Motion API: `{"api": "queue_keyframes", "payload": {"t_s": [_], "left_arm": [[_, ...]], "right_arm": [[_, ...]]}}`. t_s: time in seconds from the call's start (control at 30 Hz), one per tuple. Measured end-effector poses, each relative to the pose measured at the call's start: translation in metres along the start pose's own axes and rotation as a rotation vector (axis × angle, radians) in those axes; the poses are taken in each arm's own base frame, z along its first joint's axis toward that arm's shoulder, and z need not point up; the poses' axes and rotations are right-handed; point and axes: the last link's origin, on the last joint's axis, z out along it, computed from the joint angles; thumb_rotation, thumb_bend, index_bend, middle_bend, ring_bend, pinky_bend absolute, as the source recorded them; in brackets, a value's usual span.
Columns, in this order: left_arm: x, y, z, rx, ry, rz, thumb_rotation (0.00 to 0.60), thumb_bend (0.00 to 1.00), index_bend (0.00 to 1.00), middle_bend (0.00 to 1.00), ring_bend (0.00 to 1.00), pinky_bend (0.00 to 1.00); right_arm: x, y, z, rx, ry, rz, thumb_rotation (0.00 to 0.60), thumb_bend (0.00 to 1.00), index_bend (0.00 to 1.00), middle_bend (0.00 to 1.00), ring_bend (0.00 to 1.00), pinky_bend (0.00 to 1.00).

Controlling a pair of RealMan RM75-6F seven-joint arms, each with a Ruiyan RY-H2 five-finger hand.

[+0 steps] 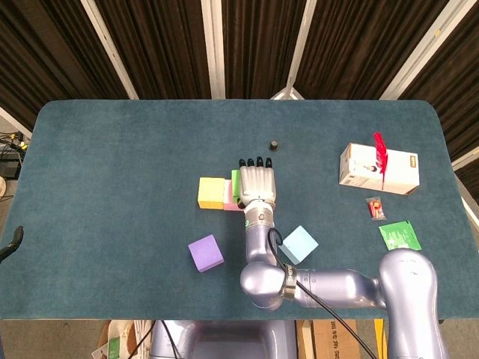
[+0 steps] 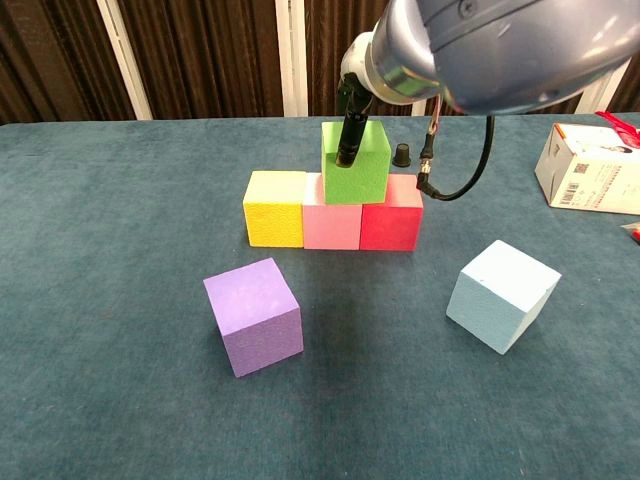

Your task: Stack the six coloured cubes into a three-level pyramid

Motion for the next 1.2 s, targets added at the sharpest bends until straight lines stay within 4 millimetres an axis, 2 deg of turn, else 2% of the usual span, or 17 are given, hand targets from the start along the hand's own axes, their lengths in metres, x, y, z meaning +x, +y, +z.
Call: {"api": "queue_keyframes", "payload": {"t_s": [0.1, 0.33, 0.53, 0.73, 0.87, 1.03, 1.2], "left_arm": [[0.001, -0.001, 0.001, 0.002, 0.003, 0.002, 0.600, 0.36, 0.10, 0.05, 0.00, 0.00], [0.004, -0.003, 0.003, 0.003, 0.019, -0.003, 0.600, 0.36, 0.09, 0.04, 0.00, 0.00], [0.002, -0.002, 0.002, -0.016, -0.010, -0.014, 0.600, 0.35, 0.09, 0.04, 0.00, 0.00], [-0.002, 0.001, -0.001, -0.050, -0.082, -0.045, 0.600, 0.35, 0.09, 0.04, 0.00, 0.00], [-0.005, 0.003, -0.003, -0.073, -0.136, -0.067, 0.600, 0.35, 0.09, 0.04, 0.00, 0.00], [-0.009, 0.008, -0.003, -0.110, -0.199, -0.095, 0.600, 0.33, 0.09, 0.04, 0.00, 0.00], [-0.011, 0.011, 0.000, -0.125, -0.240, -0.109, 0.600, 0.32, 0.09, 0.04, 0.00, 0.00]], "right_arm": [[0.001, 0.000, -0.003, 0.005, -0.014, -0.008, 0.600, 0.24, 0.00, 0.07, 0.00, 0.00], [0.010, 0.005, -0.018, 0.031, -0.044, 0.000, 0.600, 0.15, 0.00, 0.03, 0.00, 0.00], [0.027, 0.024, -0.038, 0.074, 0.007, 0.036, 0.600, 0.13, 0.00, 0.03, 0.00, 0.00], [0.051, 0.072, -0.051, 0.084, 0.175, 0.045, 0.600, 0.13, 0.00, 0.03, 0.00, 0.00], [0.058, 0.123, -0.063, 0.073, 0.282, 0.056, 0.600, 0.13, 0.00, 0.03, 0.00, 0.00], [0.053, 0.184, -0.080, 0.061, 0.353, 0.048, 0.600, 0.13, 0.00, 0.03, 0.00, 0.00], [0.037, 0.244, -0.097, 0.067, 0.412, 0.065, 0.600, 0.13, 0.00, 0.03, 0.00, 0.00]]}}
